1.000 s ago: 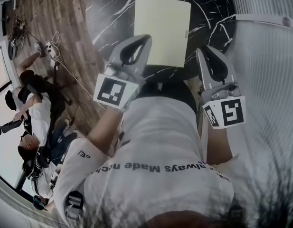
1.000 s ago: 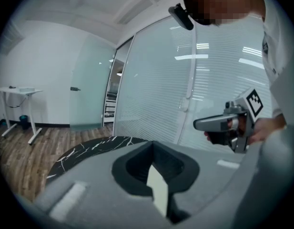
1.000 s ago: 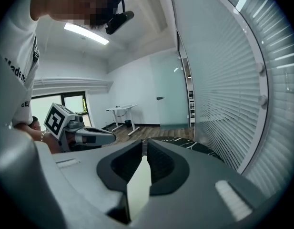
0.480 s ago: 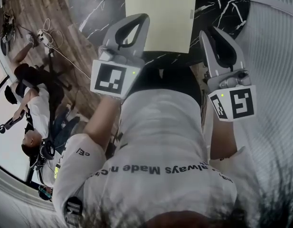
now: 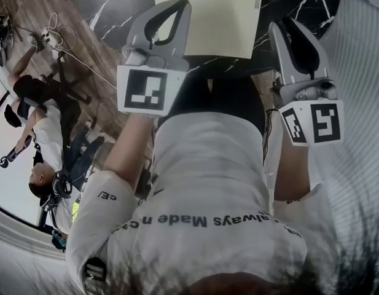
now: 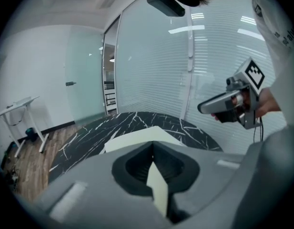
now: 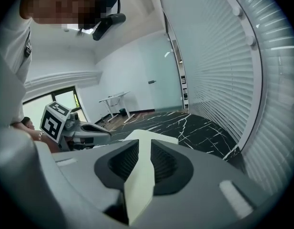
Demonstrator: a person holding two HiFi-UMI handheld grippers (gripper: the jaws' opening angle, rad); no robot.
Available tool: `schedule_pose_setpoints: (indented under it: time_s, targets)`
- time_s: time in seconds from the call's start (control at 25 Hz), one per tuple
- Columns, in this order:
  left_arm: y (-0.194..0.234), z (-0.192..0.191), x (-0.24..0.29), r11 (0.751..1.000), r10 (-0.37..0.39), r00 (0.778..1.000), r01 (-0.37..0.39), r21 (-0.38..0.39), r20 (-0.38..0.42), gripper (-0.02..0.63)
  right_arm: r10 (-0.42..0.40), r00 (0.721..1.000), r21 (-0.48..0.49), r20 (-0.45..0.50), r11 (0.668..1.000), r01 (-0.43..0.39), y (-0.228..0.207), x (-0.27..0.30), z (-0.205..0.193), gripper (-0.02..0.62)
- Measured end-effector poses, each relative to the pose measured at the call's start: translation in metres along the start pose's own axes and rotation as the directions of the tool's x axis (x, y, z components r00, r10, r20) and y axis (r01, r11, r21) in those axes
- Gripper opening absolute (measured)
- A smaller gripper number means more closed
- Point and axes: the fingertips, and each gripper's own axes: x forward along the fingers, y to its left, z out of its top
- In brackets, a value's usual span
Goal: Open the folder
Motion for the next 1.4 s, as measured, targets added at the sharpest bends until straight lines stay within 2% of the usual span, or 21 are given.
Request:
schedule_pose_setpoints:
  time_s: [0.52, 0.76, 1.0, 1.2, 1.4]
  targets:
    - [-0.005, -0.072, 0.026, 0.996, 0.025, 0.989, -0.012, 0.089, -0.148, 0.003, 0.004, 0.998, 0.106, -0.067, 0.994, 0.003, -0.019, 0.027, -0.069, 0.132]
    - [-0.006, -0.099, 0.033, 0.995, 0.031, 0.979, -0.012, 0.095, -0.203, 0.003, 0.015, 0.994, 0.155, -0.106, 0.988, 0.002, -0.023, 0.037, -0.103, 0.153]
    - [-0.005, -0.110, 0.039, 0.996, 0.048, 0.978, -0.033, 0.077, -0.205, 0.003, 0.040, 0.992, 0.203, -0.122, 0.979, -0.014, -0.023, 0.045, -0.123, 0.158]
    - [-0.005, -0.116, 0.045, 0.992, 0.070, 0.970, -0.043, 0.117, -0.233, 0.003, 0.058, 0.991, 0.252, -0.122, 0.967, -0.026, -0.020, 0.050, -0.133, 0.164]
    - [-0.005, -0.118, 0.045, 0.992, 0.070, 0.967, -0.040, 0.123, -0.245, 0.002, 0.075, 0.990, 0.299, -0.122, 0.953, -0.036, -0.018, 0.054, -0.137, 0.164]
